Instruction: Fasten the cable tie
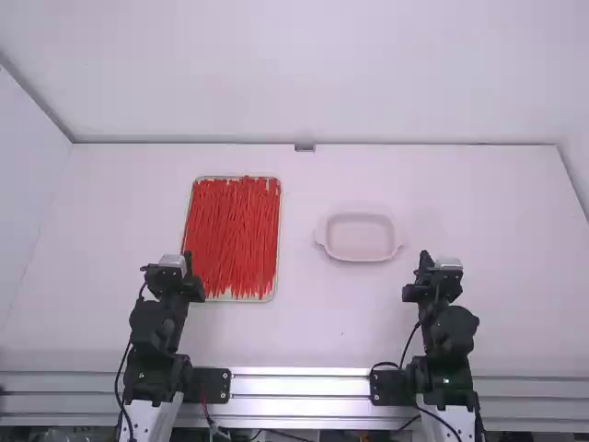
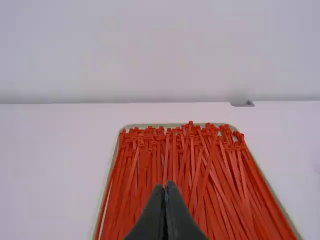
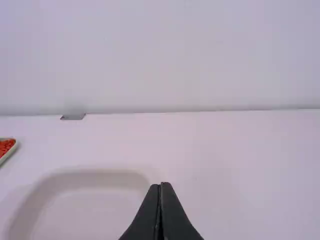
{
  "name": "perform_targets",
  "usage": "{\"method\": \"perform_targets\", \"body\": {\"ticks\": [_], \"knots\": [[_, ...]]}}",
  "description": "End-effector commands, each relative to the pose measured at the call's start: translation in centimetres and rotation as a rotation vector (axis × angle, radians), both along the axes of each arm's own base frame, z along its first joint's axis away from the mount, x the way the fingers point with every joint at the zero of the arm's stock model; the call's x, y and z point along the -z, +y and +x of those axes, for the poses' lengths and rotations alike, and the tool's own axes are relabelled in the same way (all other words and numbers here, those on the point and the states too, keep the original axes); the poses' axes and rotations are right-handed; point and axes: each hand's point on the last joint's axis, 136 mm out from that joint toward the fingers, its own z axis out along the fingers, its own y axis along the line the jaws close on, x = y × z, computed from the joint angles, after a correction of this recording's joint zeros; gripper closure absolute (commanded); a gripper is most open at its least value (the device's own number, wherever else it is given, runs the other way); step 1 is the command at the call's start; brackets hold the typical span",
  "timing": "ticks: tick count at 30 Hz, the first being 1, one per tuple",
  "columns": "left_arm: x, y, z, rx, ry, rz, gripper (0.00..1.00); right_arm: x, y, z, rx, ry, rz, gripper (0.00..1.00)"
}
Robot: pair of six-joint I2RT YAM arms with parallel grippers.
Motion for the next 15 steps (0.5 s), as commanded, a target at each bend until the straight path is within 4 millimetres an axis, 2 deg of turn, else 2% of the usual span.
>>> {"method": "perform_targets", "body": {"ticks": [1, 15], "knots": [[0.01, 0.01, 0.00, 0.000, 0.000, 0.000, 1.00, 0.01, -0.01, 0.00, 0.001, 0.000, 0.000, 1.00], [-0.99, -0.31, 0.04, 0.017, 0.033, -0.004, 0.91, -0.89, 0.22, 0.15, -0.009, 0.028, 0.008, 0.91]]}}
